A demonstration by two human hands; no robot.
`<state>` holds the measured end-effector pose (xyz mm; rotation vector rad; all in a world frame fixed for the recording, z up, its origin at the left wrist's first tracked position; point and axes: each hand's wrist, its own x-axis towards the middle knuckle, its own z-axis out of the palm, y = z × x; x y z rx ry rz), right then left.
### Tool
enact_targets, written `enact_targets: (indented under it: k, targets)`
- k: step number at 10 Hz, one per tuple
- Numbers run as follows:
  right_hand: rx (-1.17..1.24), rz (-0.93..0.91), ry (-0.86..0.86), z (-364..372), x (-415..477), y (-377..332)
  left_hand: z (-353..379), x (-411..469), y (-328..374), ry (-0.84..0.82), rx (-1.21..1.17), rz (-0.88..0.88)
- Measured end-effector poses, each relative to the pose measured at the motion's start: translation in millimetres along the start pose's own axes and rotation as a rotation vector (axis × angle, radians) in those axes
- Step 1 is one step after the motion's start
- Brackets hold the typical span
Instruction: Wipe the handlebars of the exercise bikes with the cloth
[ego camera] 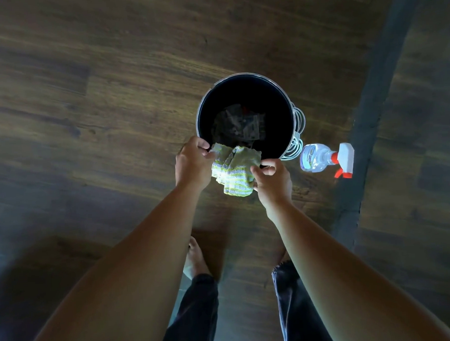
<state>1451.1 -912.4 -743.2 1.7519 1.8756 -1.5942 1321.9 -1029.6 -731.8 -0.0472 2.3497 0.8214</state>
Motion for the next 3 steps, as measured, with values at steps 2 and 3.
enact_targets:
  k: [2,3]
  targets:
    - [0.025,-0.033,-0.026,-11.2,-9.3,7.1,-4.9,-6.0,-2.1,0.018,0.002,0.004]
    - [-0.007,-0.012,-0.061,-20.0,-20.0,9.8,-11.8,-14.7,-2.6,0.021,-0.004,0.005]
